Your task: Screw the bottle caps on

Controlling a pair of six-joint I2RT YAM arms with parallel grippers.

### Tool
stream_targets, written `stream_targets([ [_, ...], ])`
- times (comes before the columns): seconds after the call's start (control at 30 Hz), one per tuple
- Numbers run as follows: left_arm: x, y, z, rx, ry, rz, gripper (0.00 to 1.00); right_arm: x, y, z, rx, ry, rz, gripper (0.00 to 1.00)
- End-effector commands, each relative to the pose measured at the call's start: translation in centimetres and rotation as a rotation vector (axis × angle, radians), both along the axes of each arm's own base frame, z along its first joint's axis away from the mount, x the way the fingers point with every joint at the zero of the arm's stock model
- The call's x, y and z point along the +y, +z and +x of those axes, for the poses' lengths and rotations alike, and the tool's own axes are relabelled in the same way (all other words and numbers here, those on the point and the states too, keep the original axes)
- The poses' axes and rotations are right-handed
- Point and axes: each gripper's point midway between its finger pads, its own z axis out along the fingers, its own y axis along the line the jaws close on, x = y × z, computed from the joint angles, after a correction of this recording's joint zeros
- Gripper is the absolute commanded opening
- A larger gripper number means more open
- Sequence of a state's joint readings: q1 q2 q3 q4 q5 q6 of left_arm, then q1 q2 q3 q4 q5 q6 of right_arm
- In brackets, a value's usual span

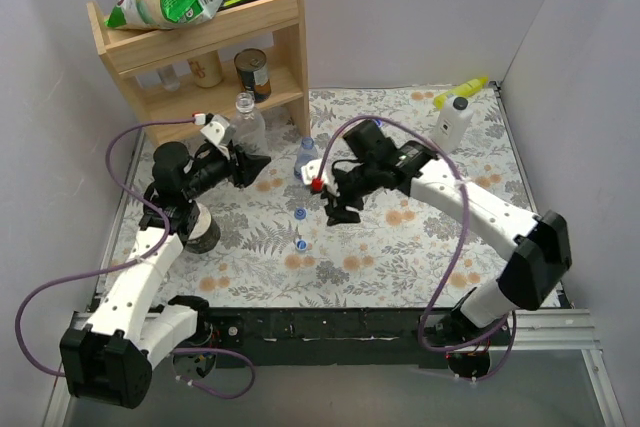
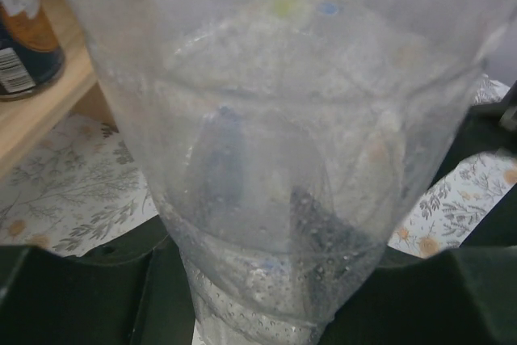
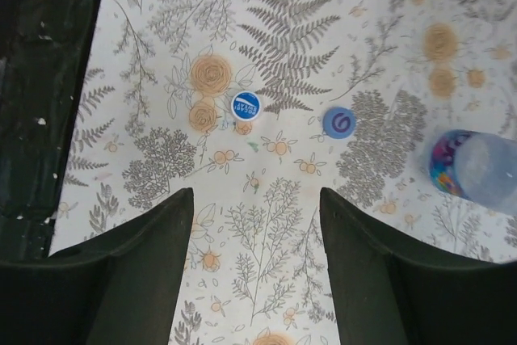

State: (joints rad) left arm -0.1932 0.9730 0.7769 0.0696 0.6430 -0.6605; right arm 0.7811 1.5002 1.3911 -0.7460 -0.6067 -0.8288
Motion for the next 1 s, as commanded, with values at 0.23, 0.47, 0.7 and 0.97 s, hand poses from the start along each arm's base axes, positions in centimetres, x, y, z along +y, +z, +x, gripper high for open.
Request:
stream_targets([
  [0.23, 4.9, 2.5, -0.7, 0.011, 0.204, -0.105, 0.00, 6.0, -11.4, 0.7, -0.126, 0.220, -0.189, 0.69],
  [0.47, 5.4, 1.9, -1.2, 0.021, 0.206, -0.132, 0.00, 7.5, -14.9, 0.3, -0.104, 0.277, -0.252, 0.68],
  [0.7, 5.7, 1.2, -1.3, 0.050, 0.215, -0.151, 0.00, 8.1, -16.3, -0.5, -0.086, 0.302, -0.268, 0.63],
  [0.97, 5.6, 0.8, -1.3, 0.061, 0.206, -0.158, 0.00, 7.9, -17.3, -1.3, -0.083, 0.316, -0.290, 0.56],
])
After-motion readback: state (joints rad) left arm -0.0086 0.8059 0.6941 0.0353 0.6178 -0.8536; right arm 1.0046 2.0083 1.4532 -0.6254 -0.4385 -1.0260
